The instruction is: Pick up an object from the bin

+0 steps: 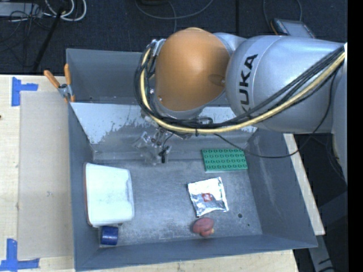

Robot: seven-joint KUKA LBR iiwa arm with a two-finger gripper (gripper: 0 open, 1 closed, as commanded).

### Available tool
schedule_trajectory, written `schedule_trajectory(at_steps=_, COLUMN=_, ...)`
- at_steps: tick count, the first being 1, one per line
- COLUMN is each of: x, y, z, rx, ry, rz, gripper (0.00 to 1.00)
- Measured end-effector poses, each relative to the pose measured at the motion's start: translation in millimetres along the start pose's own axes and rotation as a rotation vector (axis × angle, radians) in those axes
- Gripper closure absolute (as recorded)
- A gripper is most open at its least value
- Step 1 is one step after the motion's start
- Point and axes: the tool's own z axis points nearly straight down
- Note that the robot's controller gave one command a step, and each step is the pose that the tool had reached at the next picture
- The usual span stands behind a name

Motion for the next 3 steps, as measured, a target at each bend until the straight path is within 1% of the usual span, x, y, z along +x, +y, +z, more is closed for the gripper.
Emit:
schedule_trajectory(at_steps=1, x=0.6, y=1, z=5, rx=-0.007, ry=0.005, rz=0.002, gripper=0.0)
schedule_trajectory(at_steps=2, x=90.0, y=-32, z=14, rx=-0.01, ry=0.009, rz=-0.37, gripper=0.0)
schedule_trajectory(at_steps=3, x=133.3, y=-20, z=75, rx=-0.016, ry=0.007, rz=-0.591, gripper=0.0)
